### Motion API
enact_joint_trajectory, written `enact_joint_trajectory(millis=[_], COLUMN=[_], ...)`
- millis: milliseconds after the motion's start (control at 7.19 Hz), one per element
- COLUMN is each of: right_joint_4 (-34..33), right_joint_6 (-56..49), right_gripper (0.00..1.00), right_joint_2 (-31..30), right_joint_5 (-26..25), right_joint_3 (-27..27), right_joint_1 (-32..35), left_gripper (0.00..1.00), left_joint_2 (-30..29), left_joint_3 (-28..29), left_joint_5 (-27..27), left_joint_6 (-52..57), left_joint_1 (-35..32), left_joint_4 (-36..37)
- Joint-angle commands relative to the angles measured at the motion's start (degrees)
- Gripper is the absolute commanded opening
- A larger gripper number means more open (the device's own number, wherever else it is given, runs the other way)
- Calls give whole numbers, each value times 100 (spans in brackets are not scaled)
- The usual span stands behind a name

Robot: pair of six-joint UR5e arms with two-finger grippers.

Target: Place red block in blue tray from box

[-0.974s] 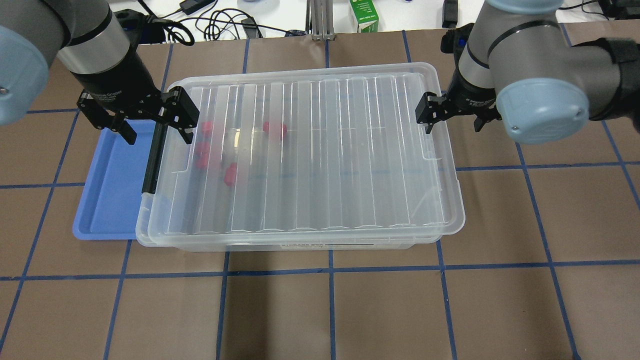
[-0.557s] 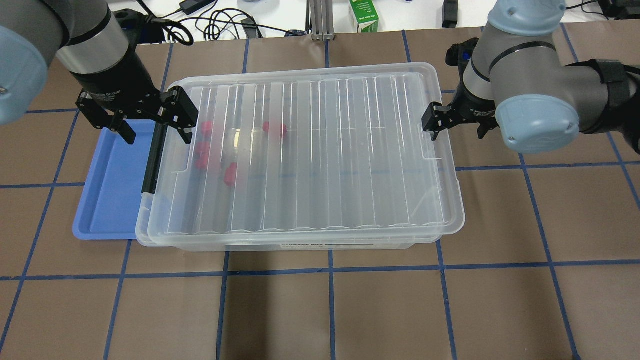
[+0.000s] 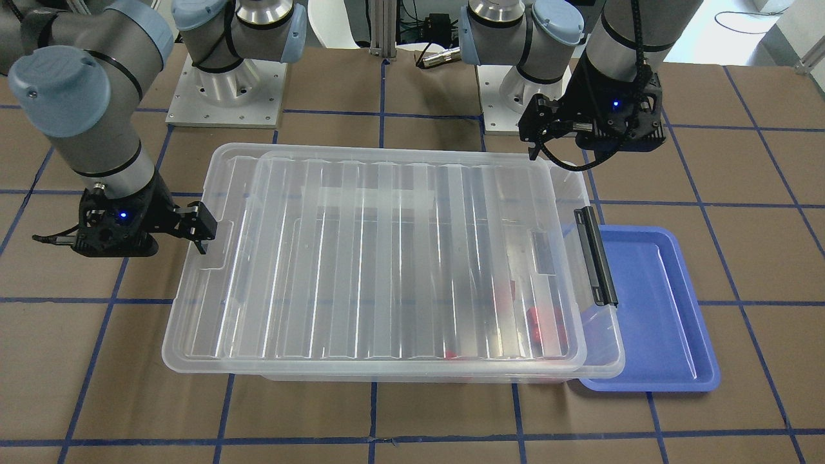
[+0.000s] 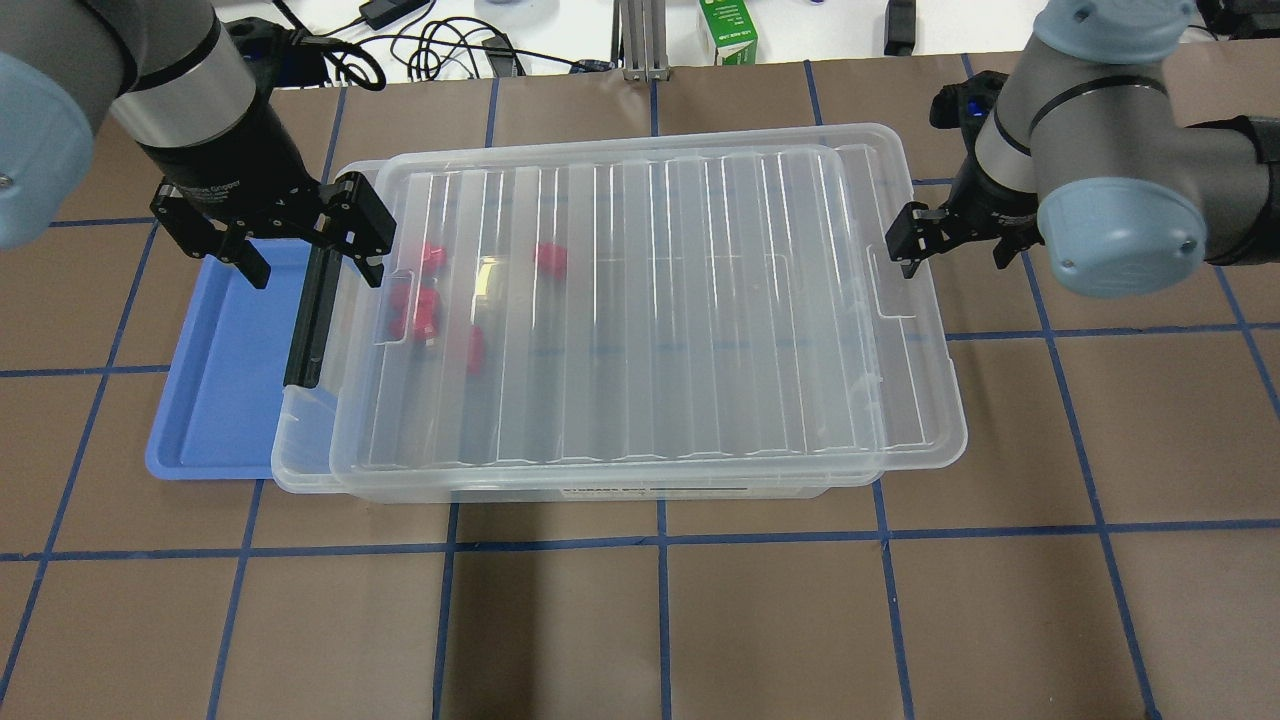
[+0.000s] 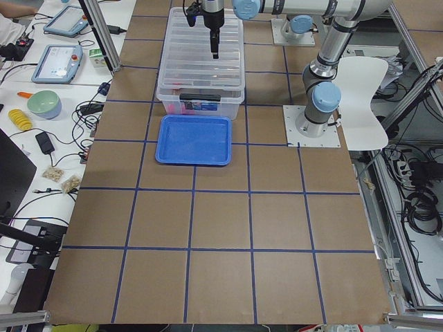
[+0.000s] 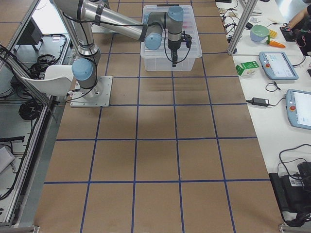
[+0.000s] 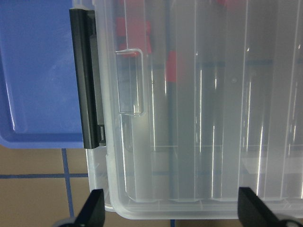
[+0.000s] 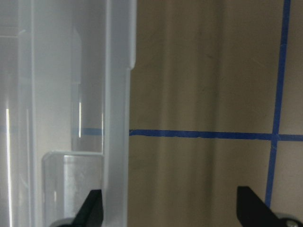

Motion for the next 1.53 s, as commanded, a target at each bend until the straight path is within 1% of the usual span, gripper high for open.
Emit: enact_joint_trajectory(millis=[0, 139, 278, 696, 835, 974, 1113, 1252, 1391], right_joint_4=[-7, 2, 2, 10, 28, 28, 19, 63, 63], right_joint_6=[-764, -994, -1257, -1838, -2014, -2224, -2261, -2323, -2341], right_gripper=[100, 100, 100, 100, 100, 100, 100, 100, 100], right_joint_2=[-15, -15, -15, -15, -15, -15, -15, -15, -23], right_joint_5=[-14, 12, 21, 100, 109, 100, 100, 109, 118], right_joint_3=[0, 0, 0, -17, -17, -17, -17, -26, -35], right_joint_1=[-432, -687, -924, -1540, -1751, -1822, -1901, -2059, -2078], left_gripper=[100, 100, 100, 100, 100, 100, 100, 100, 95], left_joint_2=[0, 9, 9, -35, -183, -402, -726, -851, -931], left_joint_3=[0, 9, 9, 18, 18, -26, -18, -18, -26], left_joint_5=[3, 29, 55, 3, 38, 47, 47, 3, -6], left_joint_6=[9, 35, 383, 335, 395, 387, 378, 282, 325], left_joint_1=[6, 14, 14, 14, 49, 58, 58, 50, 41], left_joint_4=[-9, -35, -44, -9, 174, 776, 1095, 1125, 1134])
